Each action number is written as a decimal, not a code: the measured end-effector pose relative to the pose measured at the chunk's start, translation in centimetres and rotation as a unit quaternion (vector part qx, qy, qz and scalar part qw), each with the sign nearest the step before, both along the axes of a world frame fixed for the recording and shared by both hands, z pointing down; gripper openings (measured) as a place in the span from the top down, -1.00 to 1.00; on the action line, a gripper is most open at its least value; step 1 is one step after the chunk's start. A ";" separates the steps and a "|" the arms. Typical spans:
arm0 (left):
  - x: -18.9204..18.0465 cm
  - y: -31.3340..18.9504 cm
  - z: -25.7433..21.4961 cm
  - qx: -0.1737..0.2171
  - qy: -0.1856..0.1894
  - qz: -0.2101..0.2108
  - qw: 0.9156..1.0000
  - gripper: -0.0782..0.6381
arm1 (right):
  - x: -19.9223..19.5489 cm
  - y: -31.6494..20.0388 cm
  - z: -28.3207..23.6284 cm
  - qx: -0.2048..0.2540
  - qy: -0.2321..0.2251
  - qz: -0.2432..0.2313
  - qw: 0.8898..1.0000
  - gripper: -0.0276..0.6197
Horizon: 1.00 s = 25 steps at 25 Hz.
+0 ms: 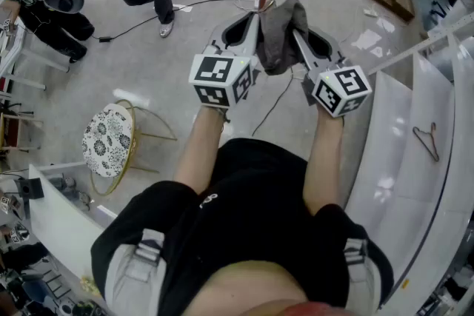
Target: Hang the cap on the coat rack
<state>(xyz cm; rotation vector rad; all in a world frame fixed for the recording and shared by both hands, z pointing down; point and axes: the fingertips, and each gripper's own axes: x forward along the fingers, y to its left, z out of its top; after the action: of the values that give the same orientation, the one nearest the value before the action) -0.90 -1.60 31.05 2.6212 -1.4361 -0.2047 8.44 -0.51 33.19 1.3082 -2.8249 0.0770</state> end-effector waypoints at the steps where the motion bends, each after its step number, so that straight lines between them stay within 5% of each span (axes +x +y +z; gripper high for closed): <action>1: 0.1 0.0 -0.2 0.001 0.001 -0.001 1.000 0.77 | -0.2 0.1 -0.3 0.002 0.000 -0.008 1.000 0.78; 6: 0.2 0.2 -0.2 -0.001 0.012 -0.013 1.000 0.77 | -1.4 0.9 -0.7 0.017 -0.001 -0.021 1.000 0.83; 16: 2.9 1.9 1.9 -0.020 0.011 0.002 1.000 0.77 | 2.5 1.8 1.9 -0.010 -0.010 0.015 1.000 0.79; 25: -0.5 2.2 2.3 -0.030 -0.011 -0.047 0.998 0.77 | -0.6 1.1 3.0 -0.028 -0.032 -0.025 0.999 0.78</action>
<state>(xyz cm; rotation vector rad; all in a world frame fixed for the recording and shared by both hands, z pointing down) -1.41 0.56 33.37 2.5195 -1.5496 -0.1405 7.79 0.56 36.17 1.2441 -2.8841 0.1976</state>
